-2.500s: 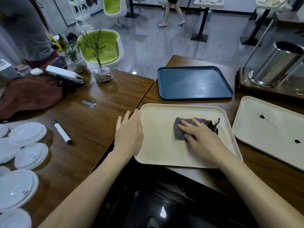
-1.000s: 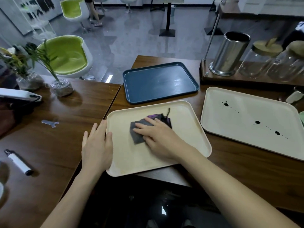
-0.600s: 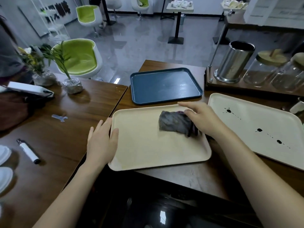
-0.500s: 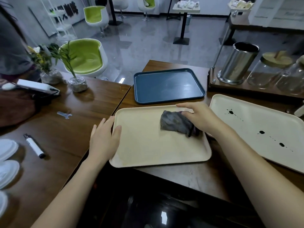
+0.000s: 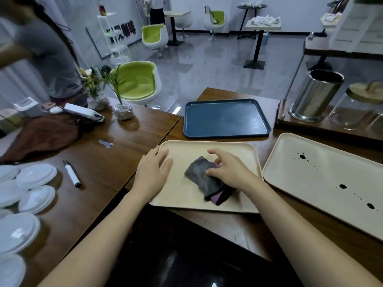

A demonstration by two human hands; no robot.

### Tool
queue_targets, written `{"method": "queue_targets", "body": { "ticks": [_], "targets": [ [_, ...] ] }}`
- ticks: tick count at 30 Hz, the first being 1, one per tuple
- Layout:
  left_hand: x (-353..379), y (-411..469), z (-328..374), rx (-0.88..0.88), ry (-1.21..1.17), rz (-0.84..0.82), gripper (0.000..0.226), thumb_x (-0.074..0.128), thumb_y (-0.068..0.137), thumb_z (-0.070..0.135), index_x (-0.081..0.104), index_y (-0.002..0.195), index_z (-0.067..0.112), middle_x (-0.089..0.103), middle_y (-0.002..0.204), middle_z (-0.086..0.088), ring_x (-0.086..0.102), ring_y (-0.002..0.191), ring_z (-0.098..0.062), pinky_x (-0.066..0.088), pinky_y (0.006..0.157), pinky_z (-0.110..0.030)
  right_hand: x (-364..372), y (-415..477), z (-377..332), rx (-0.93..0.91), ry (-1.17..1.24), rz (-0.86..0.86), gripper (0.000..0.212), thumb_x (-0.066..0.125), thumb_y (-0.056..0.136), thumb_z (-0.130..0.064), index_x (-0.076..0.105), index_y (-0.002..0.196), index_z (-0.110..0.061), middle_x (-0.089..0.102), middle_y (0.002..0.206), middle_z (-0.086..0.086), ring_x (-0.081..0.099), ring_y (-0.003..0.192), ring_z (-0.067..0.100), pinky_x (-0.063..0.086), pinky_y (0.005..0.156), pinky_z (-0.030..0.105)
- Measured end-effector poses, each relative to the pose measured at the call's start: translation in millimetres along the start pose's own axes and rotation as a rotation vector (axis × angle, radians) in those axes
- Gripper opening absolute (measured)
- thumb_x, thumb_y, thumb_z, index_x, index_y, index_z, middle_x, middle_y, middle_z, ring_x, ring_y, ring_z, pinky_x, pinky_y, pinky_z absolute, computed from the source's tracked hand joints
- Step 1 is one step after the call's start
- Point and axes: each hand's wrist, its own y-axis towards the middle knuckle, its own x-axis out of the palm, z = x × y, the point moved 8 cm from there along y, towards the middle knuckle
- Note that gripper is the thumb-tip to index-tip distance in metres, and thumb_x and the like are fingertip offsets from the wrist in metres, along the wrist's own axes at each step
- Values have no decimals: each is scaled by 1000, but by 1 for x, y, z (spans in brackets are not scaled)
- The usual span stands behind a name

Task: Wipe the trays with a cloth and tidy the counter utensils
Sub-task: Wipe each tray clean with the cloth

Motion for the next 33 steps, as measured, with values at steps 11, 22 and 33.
{"method": "queue_targets", "body": {
  "ticks": [11, 22, 33],
  "targets": [
    [0, 0, -3, -33, -47, 9, 42, 40, 109, 33, 57, 142, 14, 54, 149, -4, 44, 141, -22, 32, 118, -46, -13, -2, -11, -48, 221, 93, 42, 66, 86, -10, 66, 119, -35, 57, 72, -11, 53, 68, 8, 51, 76, 30],
    [1, 1, -14, -103, -132, 32, 44, 33, 110, 27, 51, 149, 18, 59, 141, -2, 50, 133, -24, 36, 115, -50, -34, -20, -79, -384, -275, 118, 36, 64, 88, -23, 65, 120, -38, 57, 96, -7, 56, 86, 14, 45, 76, 31],
    [-2, -5, -41, -133, -66, -33, 49, 30, 106, 17, 48, 152, 23, 37, 163, 2, 23, 154, -14, 23, 124, -39, 50, -12, -38, -406, -656, -112, 56, 17, 99, -47, 41, 148, -32, 29, 161, -3, 25, 146, 31, 26, 115, 44]
  ]
}}
